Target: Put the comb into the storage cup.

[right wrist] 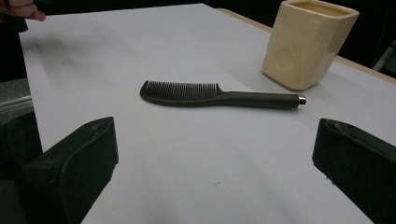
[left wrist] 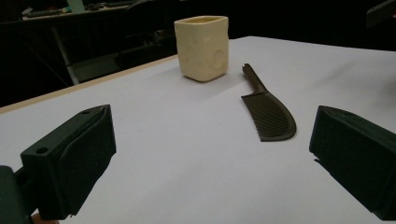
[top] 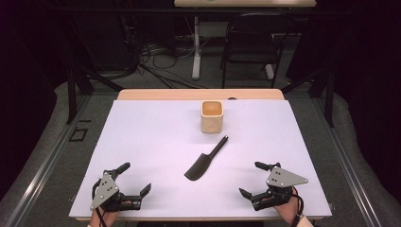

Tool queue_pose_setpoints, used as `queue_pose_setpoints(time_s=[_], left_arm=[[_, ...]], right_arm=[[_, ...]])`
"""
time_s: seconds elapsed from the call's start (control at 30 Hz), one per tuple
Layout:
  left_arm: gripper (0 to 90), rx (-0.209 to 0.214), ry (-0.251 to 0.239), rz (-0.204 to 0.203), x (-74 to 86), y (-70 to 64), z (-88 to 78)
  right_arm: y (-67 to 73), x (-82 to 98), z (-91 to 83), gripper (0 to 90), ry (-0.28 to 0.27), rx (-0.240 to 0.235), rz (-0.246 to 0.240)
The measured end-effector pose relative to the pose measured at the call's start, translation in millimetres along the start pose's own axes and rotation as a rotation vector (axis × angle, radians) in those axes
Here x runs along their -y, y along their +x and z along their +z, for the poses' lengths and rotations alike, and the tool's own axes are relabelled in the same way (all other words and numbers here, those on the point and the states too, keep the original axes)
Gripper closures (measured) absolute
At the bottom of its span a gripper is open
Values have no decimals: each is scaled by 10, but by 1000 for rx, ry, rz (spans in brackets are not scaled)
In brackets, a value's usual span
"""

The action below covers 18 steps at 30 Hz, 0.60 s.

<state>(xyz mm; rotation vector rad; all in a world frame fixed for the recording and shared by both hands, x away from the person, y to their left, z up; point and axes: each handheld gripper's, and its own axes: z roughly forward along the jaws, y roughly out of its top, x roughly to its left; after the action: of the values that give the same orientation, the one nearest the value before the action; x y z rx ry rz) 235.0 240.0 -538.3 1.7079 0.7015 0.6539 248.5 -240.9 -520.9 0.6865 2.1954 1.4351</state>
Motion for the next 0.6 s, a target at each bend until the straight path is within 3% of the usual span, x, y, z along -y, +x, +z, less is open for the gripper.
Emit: queue_pose_setpoints(time_s=[0.6], left_arm=[[7,-2,6,5,1,-8,25]], right_arm=[[-35,-103,165,0,25,11,1]])
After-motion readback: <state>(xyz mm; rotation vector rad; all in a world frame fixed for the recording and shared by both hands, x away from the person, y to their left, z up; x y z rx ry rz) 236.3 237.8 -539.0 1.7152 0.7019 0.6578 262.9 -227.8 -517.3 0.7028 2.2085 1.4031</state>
